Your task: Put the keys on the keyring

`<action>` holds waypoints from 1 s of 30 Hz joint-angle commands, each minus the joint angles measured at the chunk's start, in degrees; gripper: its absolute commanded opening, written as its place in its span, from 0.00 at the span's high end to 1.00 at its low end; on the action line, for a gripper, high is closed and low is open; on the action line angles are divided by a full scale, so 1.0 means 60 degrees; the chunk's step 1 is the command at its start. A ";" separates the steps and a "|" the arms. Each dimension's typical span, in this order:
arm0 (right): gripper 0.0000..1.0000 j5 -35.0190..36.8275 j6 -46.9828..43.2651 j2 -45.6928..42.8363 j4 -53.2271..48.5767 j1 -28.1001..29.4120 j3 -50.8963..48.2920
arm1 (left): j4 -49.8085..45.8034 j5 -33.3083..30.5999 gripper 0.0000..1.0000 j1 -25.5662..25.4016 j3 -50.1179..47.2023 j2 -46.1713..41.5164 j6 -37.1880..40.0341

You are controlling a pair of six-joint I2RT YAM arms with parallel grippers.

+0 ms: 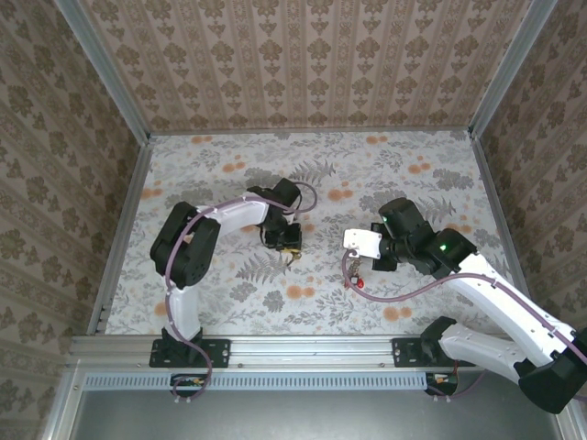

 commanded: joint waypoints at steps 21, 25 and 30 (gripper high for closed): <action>1.00 -0.1457 -0.0022 0.0305 0.0211 -0.0027 0.0138 | 0.1000 0.1115 1.00 0.0067 -0.0543 -0.1326 0.2186; 1.00 -0.2449 0.0069 0.0470 0.0319 -0.0029 0.0139 | 0.1457 0.1633 1.00 0.0180 -0.0987 -0.2270 0.3663; 1.00 -0.4183 -0.0012 0.0886 0.0379 -0.0056 0.0225 | 0.2246 0.1549 1.00 -0.0088 -0.1678 -0.3812 0.6244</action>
